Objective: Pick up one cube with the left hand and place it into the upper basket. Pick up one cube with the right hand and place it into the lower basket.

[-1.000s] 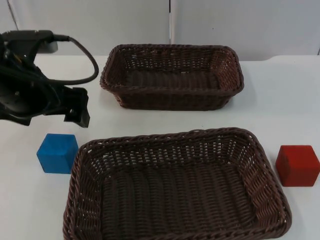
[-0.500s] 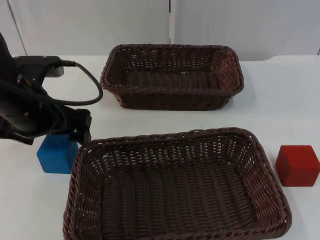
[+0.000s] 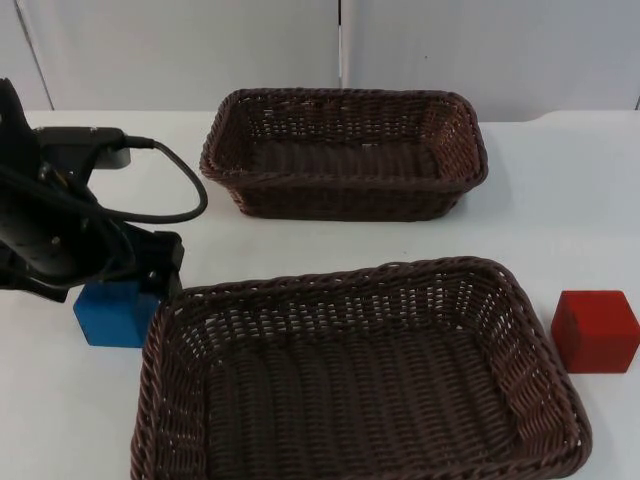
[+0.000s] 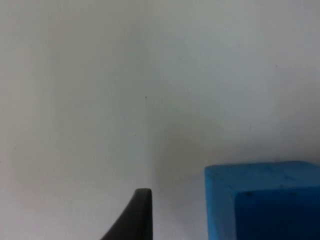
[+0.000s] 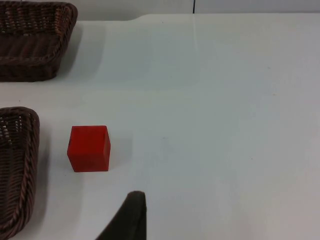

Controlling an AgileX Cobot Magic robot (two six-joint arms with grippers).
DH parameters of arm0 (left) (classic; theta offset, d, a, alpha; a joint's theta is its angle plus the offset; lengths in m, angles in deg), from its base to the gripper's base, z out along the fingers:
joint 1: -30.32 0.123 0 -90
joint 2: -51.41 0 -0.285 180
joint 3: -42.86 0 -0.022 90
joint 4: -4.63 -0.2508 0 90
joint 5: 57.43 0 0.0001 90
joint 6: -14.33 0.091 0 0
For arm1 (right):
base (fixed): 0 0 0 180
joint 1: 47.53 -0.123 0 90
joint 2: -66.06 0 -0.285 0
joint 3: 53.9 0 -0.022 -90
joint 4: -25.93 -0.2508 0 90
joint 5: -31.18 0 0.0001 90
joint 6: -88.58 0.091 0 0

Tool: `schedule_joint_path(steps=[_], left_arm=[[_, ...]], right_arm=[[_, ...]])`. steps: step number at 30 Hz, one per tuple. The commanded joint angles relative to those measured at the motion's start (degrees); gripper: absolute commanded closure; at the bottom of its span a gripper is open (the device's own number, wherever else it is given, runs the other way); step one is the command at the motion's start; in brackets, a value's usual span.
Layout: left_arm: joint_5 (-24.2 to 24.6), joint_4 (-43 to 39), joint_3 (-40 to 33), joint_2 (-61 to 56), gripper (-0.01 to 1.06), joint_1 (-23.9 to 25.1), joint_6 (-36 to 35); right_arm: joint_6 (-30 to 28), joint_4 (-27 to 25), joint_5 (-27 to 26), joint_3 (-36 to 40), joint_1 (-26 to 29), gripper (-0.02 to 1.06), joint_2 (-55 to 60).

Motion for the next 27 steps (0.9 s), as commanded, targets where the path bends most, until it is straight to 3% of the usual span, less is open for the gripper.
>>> schedule_joint_path(steps=[1,8,11,14,15,18,19,22,27], left_arm=[[0.34,-0.37,-0.11,0.05,0.0,-0.14,-0.13],[0.35,-1.74,-0.11,0.05,0.0,-0.14,-0.13],[0.35,-1.74,-0.11,0.05,0.05,-0.14,-0.13],[0.35,-1.74,-0.11,0.05,0.29,-0.14,-0.13],[0.35,-1.74,-0.11,0.05,0.29,-0.14,-0.13],[0.47,-1.64,-0.11,-1.57,0.69,-0.14,-0.13],[0.47,-1.64,-0.11,-1.57,0.69,-0.14,-0.13],[0.7,-1.64,-0.11,-5.3,1.01,-0.14,-0.13],[1.25,-1.24,-0.11,-12.89,1.05,-0.14,-0.13]], right_arm=[[-0.45,0.11,-0.26,0.08,0.24,-0.01,-0.24],[-0.45,0.11,-0.26,0.08,0.24,-0.01,-0.24],[-0.45,0.11,-0.26,0.08,0.24,-0.01,-0.24],[-0.45,0.11,-0.26,0.08,0.24,-0.01,-0.24],[-0.45,0.11,-0.26,0.08,0.24,-0.01,-0.24],[-0.45,0.11,-0.26,0.08,0.24,-0.01,-0.24],[-0.45,0.11,-0.26,0.08,0.24,-0.01,-0.24],[-0.45,0.11,-0.26,0.08,0.24,-0.01,-0.24],[-0.45,0.11,-0.26,0.08,0.24,-0.01,-0.24]])
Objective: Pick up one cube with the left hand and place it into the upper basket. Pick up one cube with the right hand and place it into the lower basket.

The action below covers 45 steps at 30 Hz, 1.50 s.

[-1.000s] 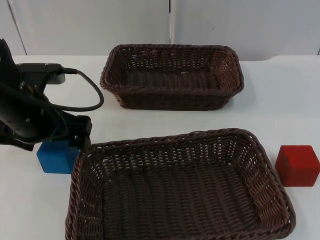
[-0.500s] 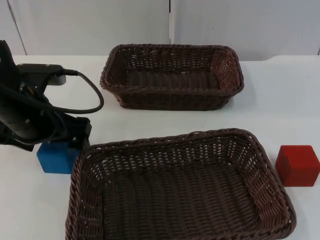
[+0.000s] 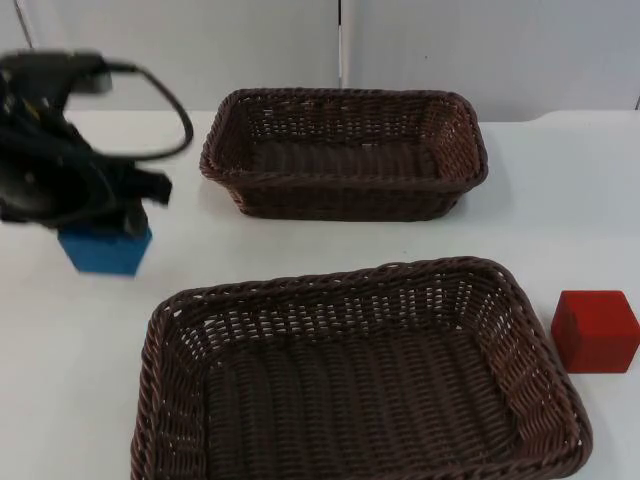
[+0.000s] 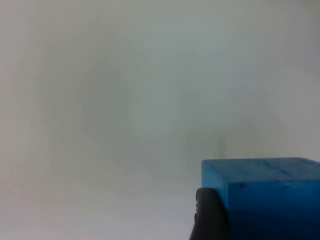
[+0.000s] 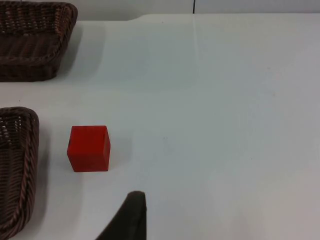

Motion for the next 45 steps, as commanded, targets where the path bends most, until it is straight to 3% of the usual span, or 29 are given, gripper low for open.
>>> schedule_joint_path(steps=[1,14,35,45], left_arm=[[0.59,0.6,-0.11,-3.53,1.05,-0.25,-0.13],[2.49,1.68,-0.11,-19.41,1.05,-0.25,-0.13],[2.38,1.45,-0.11,-19.95,1.05,-0.25,0.33],[4.58,1.42,-0.11,-19.95,1.05,-0.25,0.33]], right_arm=[[-0.45,0.11,-0.26,0.08,0.24,-0.01,-0.24],[-0.45,0.11,-0.26,0.08,0.24,-0.01,-0.24],[-0.45,0.11,-0.26,0.08,0.24,-0.01,-0.24],[-0.45,0.11,-0.26,0.08,0.24,-0.01,-0.24]])
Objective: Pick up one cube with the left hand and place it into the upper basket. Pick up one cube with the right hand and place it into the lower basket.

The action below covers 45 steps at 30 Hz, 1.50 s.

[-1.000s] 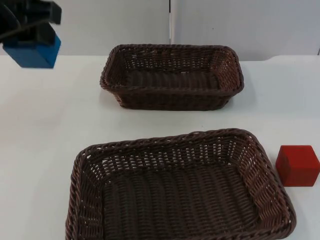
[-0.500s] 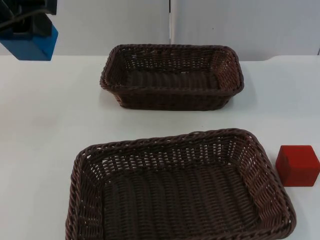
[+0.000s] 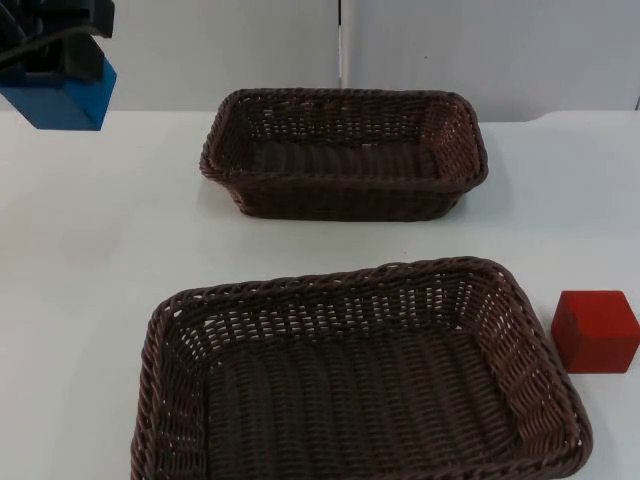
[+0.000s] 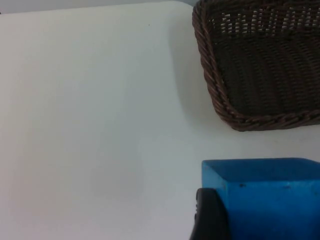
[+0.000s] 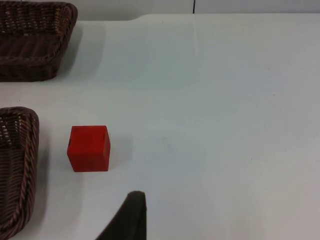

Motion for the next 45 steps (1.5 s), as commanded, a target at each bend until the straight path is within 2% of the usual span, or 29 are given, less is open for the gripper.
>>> schedule_joint_path(steps=[1,17,21,30,32,37,40,45], left_arm=[[0.16,0.4,-0.01,-0.49,1.05,-0.25,0.09],[0.31,0.54,-0.01,-0.38,1.05,-0.25,1.19],[0.79,0.8,2.31,1.2,1.05,-0.25,1.82],[4.13,2.46,12.74,10.15,1.05,-0.25,4.59],[5.85,4.54,17.17,14.28,1.05,-0.33,6.82],[6.56,13.01,23.92,20.57,1.05,-0.33,13.79],[9.31,20.32,29.31,25.02,1.05,-0.33,20.07],[12.53,26.86,36.27,31.36,1.05,-0.64,26.17]], right_arm=[[-0.45,0.11,-0.26,0.08,0.24,-0.01,-0.24],[-0.45,0.11,-0.26,0.08,0.24,-0.01,-0.24],[-0.45,0.11,-0.26,0.08,0.24,-0.01,-0.24],[-0.45,0.11,-0.26,0.08,0.24,-0.01,-0.24],[-0.45,0.11,-0.26,0.08,0.24,-0.01,-0.24],[-0.45,0.11,-0.26,0.08,0.24,-0.01,-0.24],[-0.45,0.11,-0.26,0.08,0.24,-0.01,-0.24],[-0.45,0.11,-0.26,0.08,0.24,-0.01,-0.24]])
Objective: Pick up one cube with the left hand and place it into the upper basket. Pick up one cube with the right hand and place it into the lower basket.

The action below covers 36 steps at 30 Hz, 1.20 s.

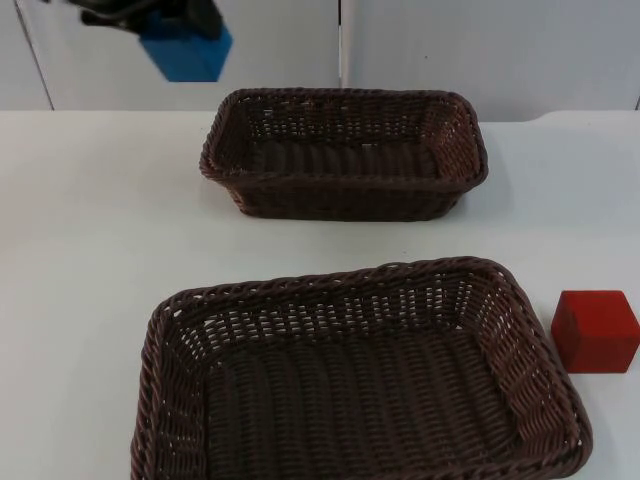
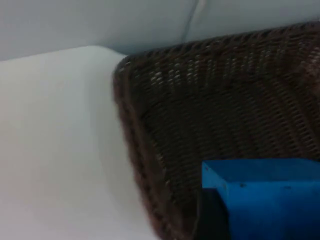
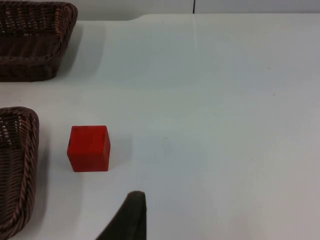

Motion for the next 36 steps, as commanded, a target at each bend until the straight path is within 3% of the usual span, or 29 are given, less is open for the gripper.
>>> schedule_joint_path(steps=[1,8,19,30,36], left_arm=[[1.02,3.7,2.52,2.16,1.05,-0.53,2.58],[3.64,4.64,12.35,12.07,1.05,-2.26,4.81],[3.17,3.6,25.76,24.39,1.05,-7.42,4.81],[-0.04,2.31,29.48,29.67,1.04,-9.45,4.59],[-0.26,1.56,29.48,29.71,0.83,-9.79,4.59]], right_arm=[[-0.45,0.11,-0.26,0.08,0.24,-0.01,-0.24],[-0.45,0.11,-0.26,0.08,0.24,-0.01,-0.24],[-0.45,0.11,-0.26,0.08,0.24,-0.01,-0.24],[-0.45,0.11,-0.26,0.08,0.24,-0.01,-0.24],[-0.45,0.11,-0.26,0.08,0.24,-0.01,-0.24]])
